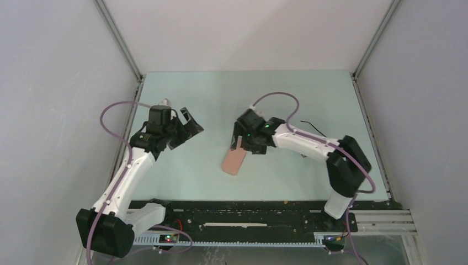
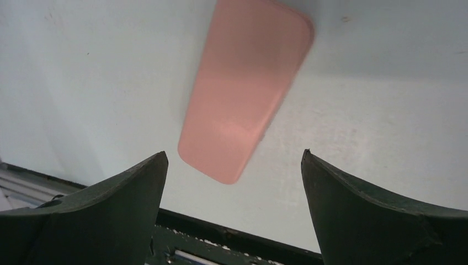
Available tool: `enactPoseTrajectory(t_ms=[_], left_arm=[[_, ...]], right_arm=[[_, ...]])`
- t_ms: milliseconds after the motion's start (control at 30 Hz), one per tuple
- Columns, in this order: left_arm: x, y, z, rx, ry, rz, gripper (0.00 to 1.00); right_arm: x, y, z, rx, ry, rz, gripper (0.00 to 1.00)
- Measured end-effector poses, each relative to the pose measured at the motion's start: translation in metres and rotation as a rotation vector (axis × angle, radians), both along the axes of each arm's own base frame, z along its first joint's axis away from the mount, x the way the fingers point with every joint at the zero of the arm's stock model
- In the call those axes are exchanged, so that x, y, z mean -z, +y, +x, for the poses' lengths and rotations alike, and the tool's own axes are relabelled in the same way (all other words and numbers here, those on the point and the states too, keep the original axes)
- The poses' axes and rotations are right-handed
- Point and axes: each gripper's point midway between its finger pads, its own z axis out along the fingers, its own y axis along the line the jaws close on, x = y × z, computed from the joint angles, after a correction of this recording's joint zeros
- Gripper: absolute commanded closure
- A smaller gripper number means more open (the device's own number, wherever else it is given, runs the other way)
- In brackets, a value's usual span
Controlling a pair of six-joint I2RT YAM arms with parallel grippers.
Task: Organize the sunglasses
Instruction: Move the sunglasses case at the center of the board.
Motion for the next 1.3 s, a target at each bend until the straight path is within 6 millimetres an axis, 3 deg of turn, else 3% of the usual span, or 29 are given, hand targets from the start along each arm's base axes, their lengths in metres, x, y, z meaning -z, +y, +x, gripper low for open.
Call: enactPoseTrajectory(t_ms=[167, 400, 600, 1100, 1300], left_arm=[[0.017, 0.017, -0.015, -0.054, 0.045, 0.011, 0.00], [0.038, 0.020, -0.026, -0.059, 0.102, 0.021, 0.00], [0.038, 0.020, -0.027, -0.057, 0.103, 0.020, 0.00], [0.038, 0.019, -0.026, -0.055, 0.101, 0.018, 0.00], [0.038, 0.018, -0.026, -0.051, 0.101, 0.014, 0.00]], right_arm=[[0.022, 0.029, -0.003, 0.013, 0.023, -0.108, 0.00], [0.042, 0.028, -0.002, 0.112, 0.095, -0.250, 0.00], [0.057, 0.028, -0.002, 0.137, 0.137, -0.298, 0.00], [0.063, 0.040, -0.004, 0.122, 0.167, -0.297, 0.01], [0.066, 0.041, -0.004, 0.114, 0.174, -0.298, 0.10]])
